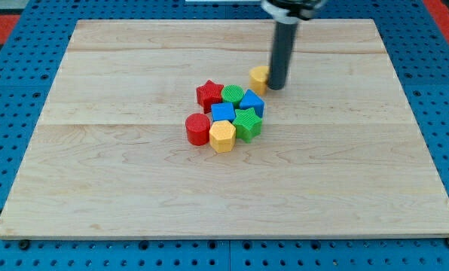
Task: Push the yellow heart into the group of blocks to the center of the board
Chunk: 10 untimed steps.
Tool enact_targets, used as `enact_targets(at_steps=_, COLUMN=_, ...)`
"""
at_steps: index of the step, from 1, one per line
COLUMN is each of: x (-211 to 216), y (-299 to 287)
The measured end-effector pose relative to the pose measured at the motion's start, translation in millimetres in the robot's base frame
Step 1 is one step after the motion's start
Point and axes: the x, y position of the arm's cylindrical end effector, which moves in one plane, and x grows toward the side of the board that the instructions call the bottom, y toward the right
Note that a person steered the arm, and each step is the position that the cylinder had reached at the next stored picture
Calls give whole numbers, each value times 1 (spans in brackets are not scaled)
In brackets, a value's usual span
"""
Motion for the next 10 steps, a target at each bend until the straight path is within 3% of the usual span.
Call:
enact_targets(at_steps=1, x=-29, y=-26)
enact_targets(at_steps=2, x=-33, y=-74)
enact_targets(at_steps=4, x=-36, y=-159)
enact_targets(at_steps=5, x=-7, y=-189)
enact_targets(at_steps=7, x=-12, y=-250)
enact_targets(at_steps=10, x=60, y=-204)
